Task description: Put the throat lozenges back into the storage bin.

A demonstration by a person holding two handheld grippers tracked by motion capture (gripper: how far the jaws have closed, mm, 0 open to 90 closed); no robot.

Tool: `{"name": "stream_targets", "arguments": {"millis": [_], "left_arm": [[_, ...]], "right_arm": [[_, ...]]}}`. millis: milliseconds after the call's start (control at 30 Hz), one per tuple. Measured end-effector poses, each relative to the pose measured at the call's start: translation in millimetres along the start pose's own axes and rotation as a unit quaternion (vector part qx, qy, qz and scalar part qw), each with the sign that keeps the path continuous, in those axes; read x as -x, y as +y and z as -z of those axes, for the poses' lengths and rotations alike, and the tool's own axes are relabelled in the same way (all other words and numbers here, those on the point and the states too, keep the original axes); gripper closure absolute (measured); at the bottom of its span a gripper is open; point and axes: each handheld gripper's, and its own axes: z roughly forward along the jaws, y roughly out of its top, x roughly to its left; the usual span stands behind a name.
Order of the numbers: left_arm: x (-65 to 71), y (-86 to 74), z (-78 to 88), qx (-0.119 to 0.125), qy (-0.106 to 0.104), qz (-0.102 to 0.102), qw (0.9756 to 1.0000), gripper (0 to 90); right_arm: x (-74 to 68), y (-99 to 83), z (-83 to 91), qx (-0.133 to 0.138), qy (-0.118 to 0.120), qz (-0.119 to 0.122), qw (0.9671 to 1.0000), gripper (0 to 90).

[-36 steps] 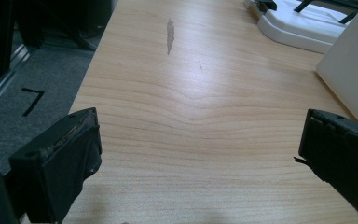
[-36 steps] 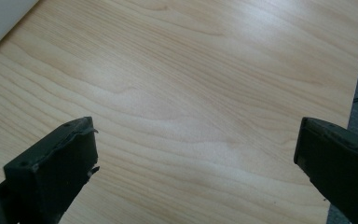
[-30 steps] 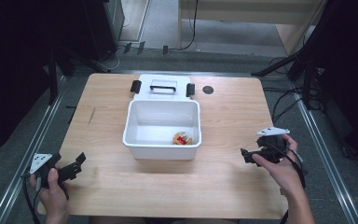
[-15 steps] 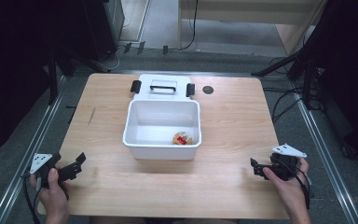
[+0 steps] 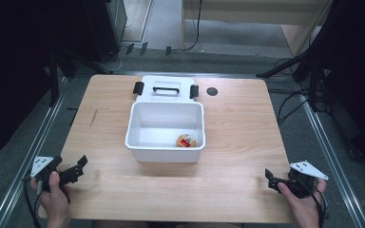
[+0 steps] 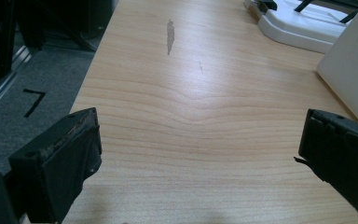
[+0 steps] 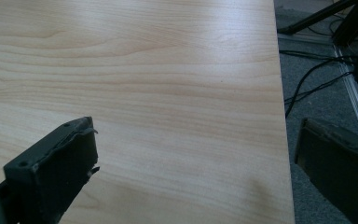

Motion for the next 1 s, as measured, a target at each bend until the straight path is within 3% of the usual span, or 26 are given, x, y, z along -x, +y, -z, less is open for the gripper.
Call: {"name": "stream_targets", "arguments": {"millis": [433,800,1000], "left_arm": [[0.0,0.1,0.0,-0.001,0.0,0.001,1.0,0.0],[0.0,0.0,0.0,-0.001,0.001,0.0,1.0,0.0],[-0.1,0.2,-0.2,-0.003,0.0,0.0,1.0,0.0]], "right_arm": [[4.1,-16.8,7.3,0.019,0.002,-0.026,0.9995,0.0],[8.7,-21.4,13.0,0.045,0.009,-0.06,0.9971,0.0],[4.3,-21.1,12.5,0.043,-0.003,-0.042,0.9982,0.0]]}}
